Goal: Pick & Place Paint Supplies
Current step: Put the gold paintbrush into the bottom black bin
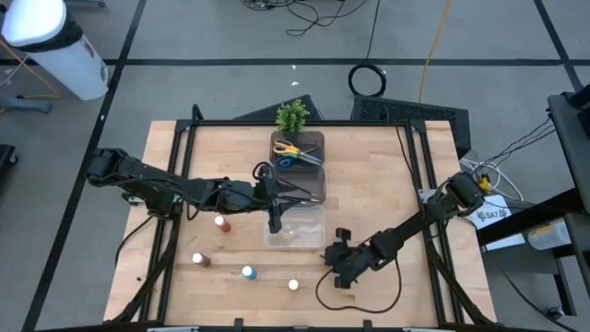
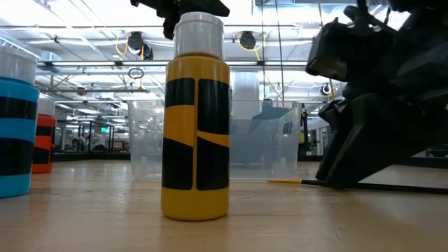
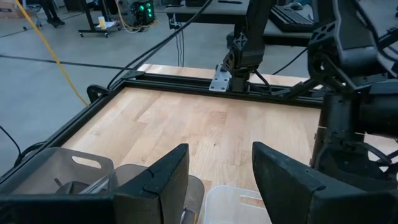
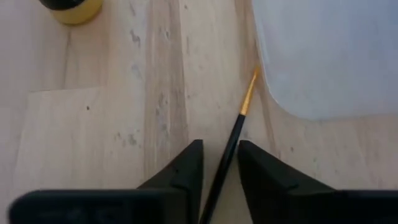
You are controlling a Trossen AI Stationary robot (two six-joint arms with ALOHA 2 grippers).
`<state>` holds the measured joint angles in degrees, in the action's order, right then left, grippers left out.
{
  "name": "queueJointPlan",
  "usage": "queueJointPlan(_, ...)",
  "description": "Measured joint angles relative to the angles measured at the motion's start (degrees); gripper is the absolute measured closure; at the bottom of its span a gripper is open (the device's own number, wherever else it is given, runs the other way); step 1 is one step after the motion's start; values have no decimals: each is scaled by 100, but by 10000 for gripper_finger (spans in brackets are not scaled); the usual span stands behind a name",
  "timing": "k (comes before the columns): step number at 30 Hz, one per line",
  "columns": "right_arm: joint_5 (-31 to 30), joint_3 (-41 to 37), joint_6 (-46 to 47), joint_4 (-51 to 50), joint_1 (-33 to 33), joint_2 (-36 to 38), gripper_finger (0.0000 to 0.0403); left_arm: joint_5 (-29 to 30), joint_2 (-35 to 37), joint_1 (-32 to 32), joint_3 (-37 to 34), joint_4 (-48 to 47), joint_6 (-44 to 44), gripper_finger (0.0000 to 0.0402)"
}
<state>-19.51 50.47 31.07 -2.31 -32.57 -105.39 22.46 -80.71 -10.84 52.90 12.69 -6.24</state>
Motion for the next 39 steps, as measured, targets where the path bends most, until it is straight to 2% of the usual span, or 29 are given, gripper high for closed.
queueJointPlan(7,264,-10,269,-844,-46,-4,382,0,0,1,0,-1,0,213)
queueJointPlan(9,398,-10,271,-959,-49,-3,395,0,0,0,0,-1,0,213)
queueJointPlan(15,438,-10,382,-1365,-129,-4,398,0,0,-1,0,-1,0,213)
queueJointPlan(21,105,-26,263,-1335,-299,177,401,0,0,1,0,-1,0,213)
queueJointPlan(27,-359,-78,212,-1729,-501,966,402,0,0,0,1,1,1,213)
queueJointPlan(31,-931,-35,373,-1933,-680,1587,402,0,0,0,2,44,0,213)
queueJointPlan(39,-1731,-38,227,-1930,-647,2268,403,0,0,0,2,94,0,213)
